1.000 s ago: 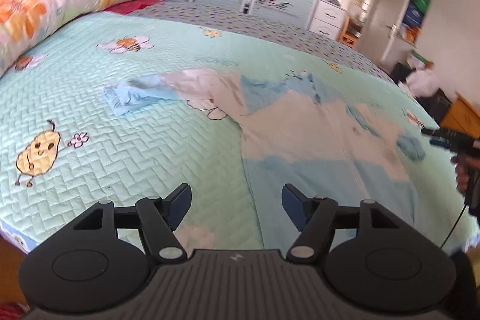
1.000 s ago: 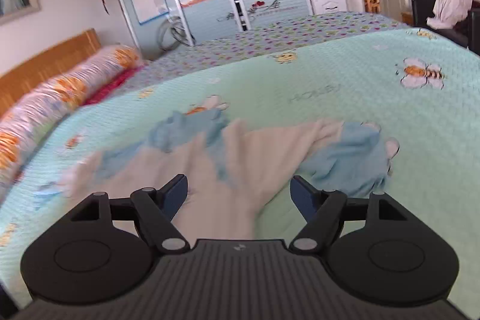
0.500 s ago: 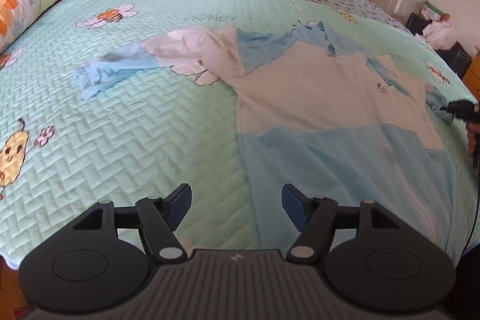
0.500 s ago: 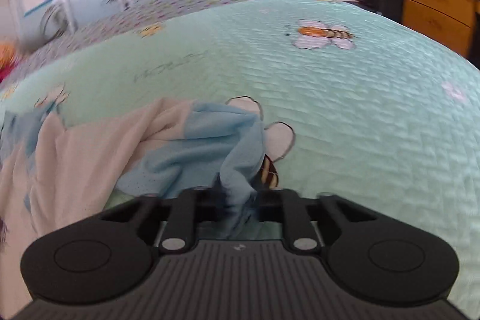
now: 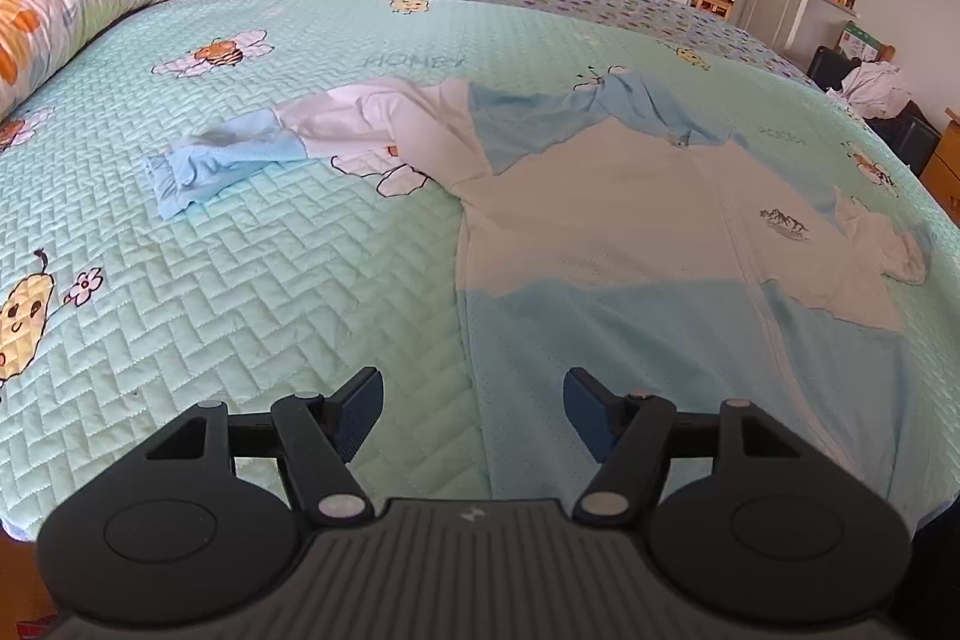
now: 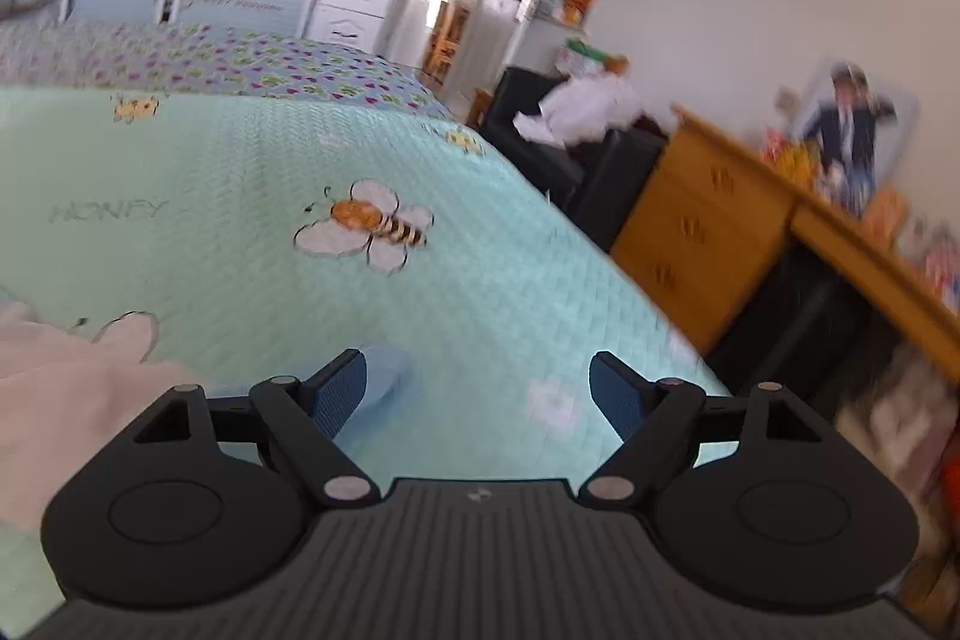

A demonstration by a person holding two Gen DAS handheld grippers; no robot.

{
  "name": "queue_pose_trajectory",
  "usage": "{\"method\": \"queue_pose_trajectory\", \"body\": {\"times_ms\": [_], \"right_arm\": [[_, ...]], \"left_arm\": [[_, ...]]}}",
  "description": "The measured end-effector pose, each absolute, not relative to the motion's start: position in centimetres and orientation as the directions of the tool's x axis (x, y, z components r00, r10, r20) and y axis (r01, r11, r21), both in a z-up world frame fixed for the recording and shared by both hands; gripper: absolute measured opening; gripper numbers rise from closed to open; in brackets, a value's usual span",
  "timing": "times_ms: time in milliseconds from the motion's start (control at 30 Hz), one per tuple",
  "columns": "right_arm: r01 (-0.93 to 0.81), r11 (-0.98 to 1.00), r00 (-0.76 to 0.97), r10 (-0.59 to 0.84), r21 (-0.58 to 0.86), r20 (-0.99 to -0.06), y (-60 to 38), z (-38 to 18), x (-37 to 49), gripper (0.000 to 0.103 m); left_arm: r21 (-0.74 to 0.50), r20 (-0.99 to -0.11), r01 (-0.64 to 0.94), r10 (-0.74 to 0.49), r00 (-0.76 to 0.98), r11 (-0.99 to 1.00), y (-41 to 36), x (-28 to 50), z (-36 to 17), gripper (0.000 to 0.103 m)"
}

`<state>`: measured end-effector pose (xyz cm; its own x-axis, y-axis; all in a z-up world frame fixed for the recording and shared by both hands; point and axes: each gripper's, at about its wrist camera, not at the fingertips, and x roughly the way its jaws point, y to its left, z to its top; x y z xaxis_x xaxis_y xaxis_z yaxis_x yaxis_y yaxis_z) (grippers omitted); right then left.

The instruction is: Fold clothes

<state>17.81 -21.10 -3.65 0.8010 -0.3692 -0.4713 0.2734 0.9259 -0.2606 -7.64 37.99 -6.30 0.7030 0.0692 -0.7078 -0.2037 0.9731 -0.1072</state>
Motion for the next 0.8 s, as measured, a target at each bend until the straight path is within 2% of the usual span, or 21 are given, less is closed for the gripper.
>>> {"method": "queue_pose_trajectory", "body": {"times_ms": [100,267,367,567,700,733,800], "right_arm": [[0.28,0.959,0.857,-0.275,-0.054,-0.437,-19.4,-4.7,13.7,0.081],[0.047,0.981,0.887,0.044,0.186,-0.46,-14.0,-5.8,14.9,0.081],[-0.104,0.973,0.844,0.196,0.207,-0.499,-9.9,-6.7,18.7,0.081],[-0.162,0.976,0.773,0.217,0.145,-0.596,-5.6,-10.2,27.6,0.081],[-0.239,0.959,0.7,0.279,0.152,-0.657,-5.0,-12.2,30.2,0.082],[-0.258,0.954,0.68,0.293,0.155,-0.672,-4.9,-12.7,30.8,0.078],[-0.305,0.942,0.659,0.317,0.143,-0.682,-4.2,-13.1,31.0,0.046]], "left_arm": [[-0.101,-0.705,-0.225,0.09,0.703,0.969,38.6,-7.8,-6.0,0.07],[-0.139,-0.687,-0.291,0.12,0.717,0.946,40.0,-7.7,-5.3,0.07],[-0.141,-0.686,-0.302,0.126,0.716,0.943,40.1,-7.6,-5.4,0.071],[-0.132,-0.701,-0.292,0.119,0.703,0.947,40.9,-5.2,-6.2,0.071],[-0.161,-0.675,-0.264,0.089,0.733,0.951,42.3,-0.7,-5.8,0.071],[-0.19,-0.669,-0.261,0.07,0.74,0.947,42.9,0.9,-6.0,0.072],[-0.267,-0.661,-0.262,0.022,0.75,0.927,44.3,4.4,-6.6,0.072]]}}
